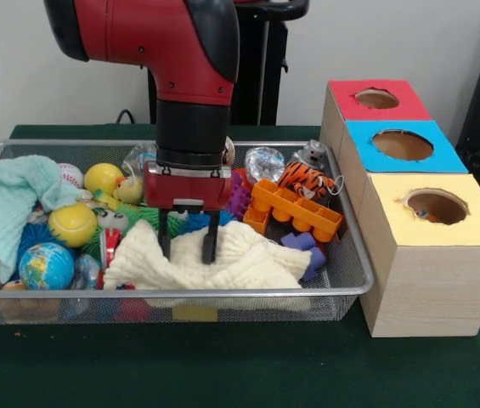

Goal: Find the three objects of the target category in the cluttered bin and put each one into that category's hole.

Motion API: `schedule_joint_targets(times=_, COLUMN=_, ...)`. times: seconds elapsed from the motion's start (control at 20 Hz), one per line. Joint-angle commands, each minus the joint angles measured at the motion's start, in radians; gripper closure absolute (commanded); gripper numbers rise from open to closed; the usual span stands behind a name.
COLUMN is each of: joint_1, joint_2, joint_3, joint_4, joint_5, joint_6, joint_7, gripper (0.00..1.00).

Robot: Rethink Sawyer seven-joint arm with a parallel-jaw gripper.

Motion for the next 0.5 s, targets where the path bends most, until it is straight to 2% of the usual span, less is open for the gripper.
schedule_joint_targets(times=0.05, joint_1=-0.024, joint_2=0.05, joint_3=-0.001, joint_4=0.068, joint_5=0.065, joint_6=0.13, joint_7=0.168, gripper=0.0)
schedule_joint_targets(times=0.25, joint_1=-0.024, joint_2=0.056, joint_3=-0.009, joint_4=0.062, joint_5=0.091, joint_6=0.214, joint_7=0.136, gripper=0.0)
schedule_joint_targets(times=0.3, joint_1=-0.022, joint_2=0.057, joint_3=-0.011, joint_4=0.06, joint_5=0.098, joint_6=0.232, joint_7=0.13, gripper=1.0)
schedule_joint_targets(times=0.5, joint_1=-0.027, joint_2=0.064, joint_3=-0.005, joint_4=0.054, joint_5=0.116, joint_6=0.303, joint_7=0.096, gripper=1.0)
